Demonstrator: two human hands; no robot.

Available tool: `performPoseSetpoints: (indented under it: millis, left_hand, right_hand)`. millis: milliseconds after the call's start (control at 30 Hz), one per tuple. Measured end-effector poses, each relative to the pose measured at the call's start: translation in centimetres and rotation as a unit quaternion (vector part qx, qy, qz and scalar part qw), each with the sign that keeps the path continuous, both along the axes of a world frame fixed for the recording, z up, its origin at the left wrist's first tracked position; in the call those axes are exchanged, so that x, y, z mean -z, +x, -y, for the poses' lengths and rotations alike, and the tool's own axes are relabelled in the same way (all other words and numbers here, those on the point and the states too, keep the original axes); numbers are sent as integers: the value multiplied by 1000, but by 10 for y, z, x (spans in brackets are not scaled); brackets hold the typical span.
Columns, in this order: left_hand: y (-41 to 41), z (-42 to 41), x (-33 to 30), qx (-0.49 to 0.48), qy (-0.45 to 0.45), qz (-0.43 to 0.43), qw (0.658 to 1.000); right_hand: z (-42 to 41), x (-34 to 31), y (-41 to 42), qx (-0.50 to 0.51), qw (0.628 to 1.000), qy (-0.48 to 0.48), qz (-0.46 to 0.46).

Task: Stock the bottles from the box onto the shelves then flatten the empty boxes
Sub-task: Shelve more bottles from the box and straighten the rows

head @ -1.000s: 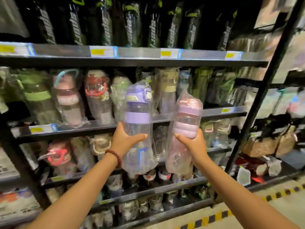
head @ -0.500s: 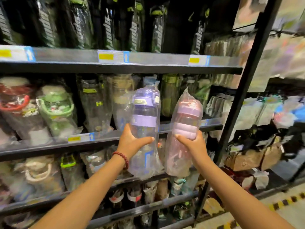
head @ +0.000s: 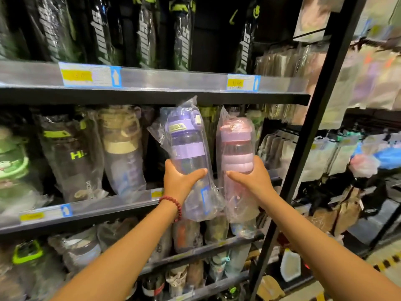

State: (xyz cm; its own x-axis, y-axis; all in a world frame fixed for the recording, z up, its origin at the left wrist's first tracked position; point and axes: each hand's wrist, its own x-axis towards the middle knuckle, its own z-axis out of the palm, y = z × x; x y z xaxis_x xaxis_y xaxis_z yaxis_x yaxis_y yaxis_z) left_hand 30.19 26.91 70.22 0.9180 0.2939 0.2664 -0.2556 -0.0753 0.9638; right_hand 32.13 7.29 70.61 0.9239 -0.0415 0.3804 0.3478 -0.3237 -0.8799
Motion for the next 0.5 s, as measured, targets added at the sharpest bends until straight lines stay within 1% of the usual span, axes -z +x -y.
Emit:
performPoseSetpoints:
  millis: [100, 233, 300, 400, 433, 500]
  left_hand:
    - [25, 18, 2, 0, -15, -5, 1000]
    - [49, 35, 9, -20, -47, 30, 998]
    - [60, 48, 9, -56, -114, 39, 991]
    - [76, 65, -1, -99, -225, 37, 969]
    - [81, 68, -4, -107, -246, 37, 963]
    - [91, 71, -7, -116, -255, 34, 959]
  right_hand:
    - [12, -8, 24, 4, 999, -39, 5]
    - [25, -21, 56, 15, 994, -96, 45]
    - [33, -22, 77, 16, 990, -125, 57]
    - [41, -29, 92, 27, 984, -160, 77]
    - [42, -31, 95, 28, 982, -164, 92]
    - [44, -33, 104, 27, 977, -172, 120]
